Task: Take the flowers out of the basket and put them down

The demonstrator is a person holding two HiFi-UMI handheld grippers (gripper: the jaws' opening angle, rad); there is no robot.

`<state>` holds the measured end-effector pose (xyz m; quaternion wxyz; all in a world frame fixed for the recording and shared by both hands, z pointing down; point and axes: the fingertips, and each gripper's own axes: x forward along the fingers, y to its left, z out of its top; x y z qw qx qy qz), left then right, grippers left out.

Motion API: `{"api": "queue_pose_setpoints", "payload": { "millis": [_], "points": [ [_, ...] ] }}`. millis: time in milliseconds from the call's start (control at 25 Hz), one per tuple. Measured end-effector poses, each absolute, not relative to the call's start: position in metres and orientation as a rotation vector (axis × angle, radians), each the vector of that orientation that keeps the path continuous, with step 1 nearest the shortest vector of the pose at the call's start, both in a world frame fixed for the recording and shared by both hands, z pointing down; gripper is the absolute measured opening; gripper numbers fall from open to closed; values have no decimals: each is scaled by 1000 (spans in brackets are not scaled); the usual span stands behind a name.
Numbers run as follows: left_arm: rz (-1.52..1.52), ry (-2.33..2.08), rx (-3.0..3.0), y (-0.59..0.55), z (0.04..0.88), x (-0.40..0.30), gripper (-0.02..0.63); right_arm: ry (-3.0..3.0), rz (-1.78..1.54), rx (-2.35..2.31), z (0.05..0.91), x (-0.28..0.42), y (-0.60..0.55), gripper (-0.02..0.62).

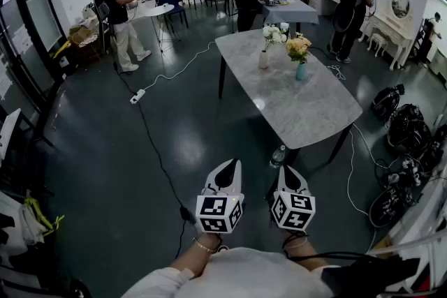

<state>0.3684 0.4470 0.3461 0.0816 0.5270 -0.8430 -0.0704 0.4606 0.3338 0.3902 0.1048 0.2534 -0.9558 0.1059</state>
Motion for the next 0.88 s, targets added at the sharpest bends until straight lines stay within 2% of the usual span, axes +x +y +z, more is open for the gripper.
{"api": "queue_pose_setpoints", "payload": {
  "millis": [880],
  "points": [
    [-208, -2488, 1567, 478, 367, 292, 8, -2759, 371, 909, 409, 414, 337, 6]
  ]
}}
